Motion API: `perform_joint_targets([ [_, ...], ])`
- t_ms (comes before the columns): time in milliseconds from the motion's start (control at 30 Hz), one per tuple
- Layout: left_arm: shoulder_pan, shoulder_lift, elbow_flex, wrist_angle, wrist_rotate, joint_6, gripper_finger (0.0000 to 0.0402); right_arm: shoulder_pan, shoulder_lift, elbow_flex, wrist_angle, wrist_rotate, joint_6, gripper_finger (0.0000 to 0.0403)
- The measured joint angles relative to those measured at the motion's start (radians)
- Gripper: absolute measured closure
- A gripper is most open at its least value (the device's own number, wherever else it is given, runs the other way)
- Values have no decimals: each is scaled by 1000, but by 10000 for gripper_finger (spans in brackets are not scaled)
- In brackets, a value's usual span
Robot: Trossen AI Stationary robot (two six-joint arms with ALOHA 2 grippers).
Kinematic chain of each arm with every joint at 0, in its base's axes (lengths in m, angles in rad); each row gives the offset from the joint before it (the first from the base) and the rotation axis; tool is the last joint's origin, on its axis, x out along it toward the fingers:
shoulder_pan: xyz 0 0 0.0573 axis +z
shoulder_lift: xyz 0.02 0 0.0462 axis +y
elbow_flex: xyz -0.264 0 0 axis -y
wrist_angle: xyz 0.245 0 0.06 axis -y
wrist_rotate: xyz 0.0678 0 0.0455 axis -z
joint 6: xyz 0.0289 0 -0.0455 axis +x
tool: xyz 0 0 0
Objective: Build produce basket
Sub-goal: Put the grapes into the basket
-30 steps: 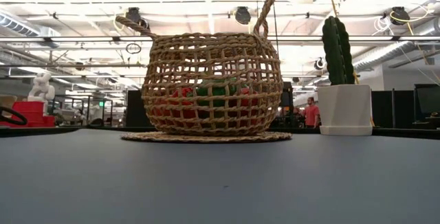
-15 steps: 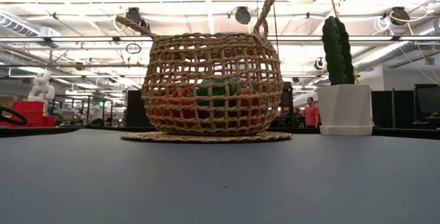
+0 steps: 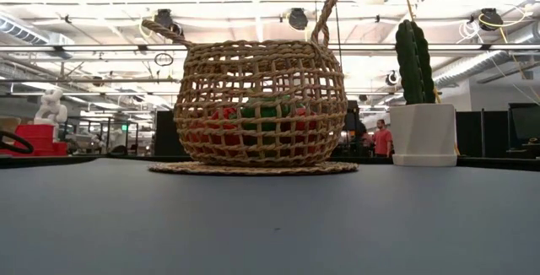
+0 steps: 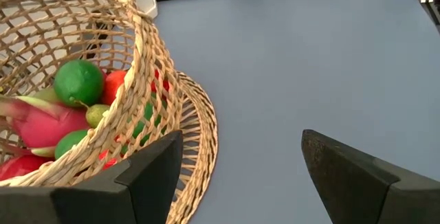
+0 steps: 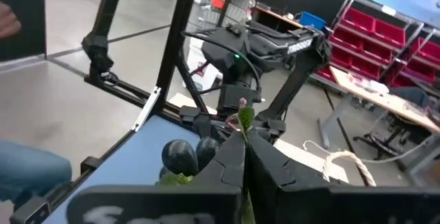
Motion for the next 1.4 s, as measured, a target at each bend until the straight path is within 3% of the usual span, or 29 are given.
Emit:
perform_joint_targets([
  [467,0,0,0,0,0,1,108,-135,0,0,126,14,176,403],
  [867,0,0,0,6,0,2,108,-215,-1,0,307,479,206,403],
  [1400,0,0,0,7,0,4,108,-303,0,0,360,605,190,403],
])
